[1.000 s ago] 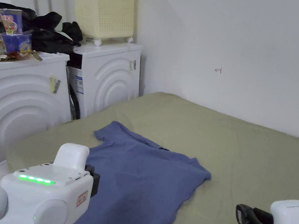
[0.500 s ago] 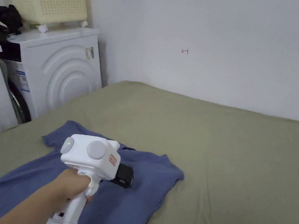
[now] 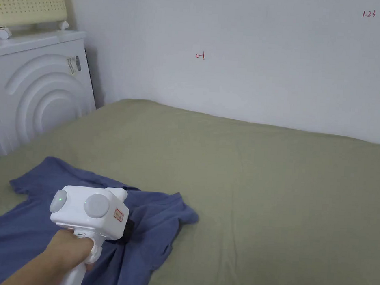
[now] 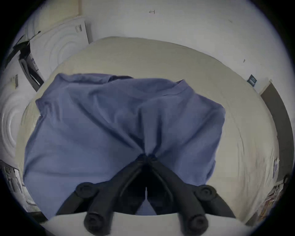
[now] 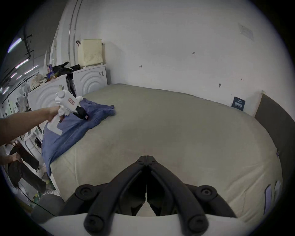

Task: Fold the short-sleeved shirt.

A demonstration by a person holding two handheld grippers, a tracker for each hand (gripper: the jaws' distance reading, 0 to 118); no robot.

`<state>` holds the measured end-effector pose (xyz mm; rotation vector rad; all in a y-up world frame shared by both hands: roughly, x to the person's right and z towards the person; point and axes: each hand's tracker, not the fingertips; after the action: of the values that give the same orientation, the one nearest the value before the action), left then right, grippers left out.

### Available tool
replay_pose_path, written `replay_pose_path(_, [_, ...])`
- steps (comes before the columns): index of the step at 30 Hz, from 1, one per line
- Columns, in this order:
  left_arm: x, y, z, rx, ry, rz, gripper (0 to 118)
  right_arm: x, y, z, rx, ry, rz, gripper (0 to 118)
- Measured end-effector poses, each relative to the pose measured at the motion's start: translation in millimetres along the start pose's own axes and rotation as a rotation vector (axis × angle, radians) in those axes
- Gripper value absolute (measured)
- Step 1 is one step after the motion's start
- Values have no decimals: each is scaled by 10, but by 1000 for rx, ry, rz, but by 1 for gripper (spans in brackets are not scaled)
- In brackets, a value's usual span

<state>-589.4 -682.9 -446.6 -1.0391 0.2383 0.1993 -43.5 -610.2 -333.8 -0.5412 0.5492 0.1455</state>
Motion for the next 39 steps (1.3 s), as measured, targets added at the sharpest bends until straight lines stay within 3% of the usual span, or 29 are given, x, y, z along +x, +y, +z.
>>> replay_pose_path(3, [71,61,218,33,4,-25,0,49,7,119,28,-5,-31,0])
replay_pose_path(5, [155,101,453,120,-86,21,0,69,12,195,44,-15,-39,0])
replay_pose_path(8, [424,129,781,195,-75,-98,0,98,49,328,70,-31,-51,0])
replay_pose_path(12, [1038,120,1370,291,-283,-153,0,102,108,542,111,-46,-65,0])
replay_pose_path(16, [1911,170,1882,360,-469,-308,0,107,123,815,140,-66,-78,0])
replay_pose_path(23, [3721,-281,2159,278,-754,-620,0,202,30,1498,183,-203,-103,0])
replay_pose_path(29, [4920,-999,1492,85,-874,-738,1,410,-124,2030,200,-345,-173,0])
replay_pose_path(30, [5067,-1150,1336,68,-851,-761,5,459,-154,2083,190,-381,-178,0])
replay_pose_path(31, [5165,-1266,1232,84,-804,-778,19,502,-178,2120,179,-407,-185,0])
replay_pose_path(32, [5223,-1368,1135,106,-768,-772,61,547,-201,2153,174,-423,-196,0])
replay_pose_path(33, [5237,-1414,1060,120,-744,-746,92,583,-223,2185,177,-425,-204,0])
replay_pose_path(34, [5243,-1465,1029,117,-709,-709,102,605,-238,2208,178,-426,-211,0])
replay_pose_path(39, [4563,-1252,1353,238,-624,-570,100,642,-236,2190,175,-420,-215,0])
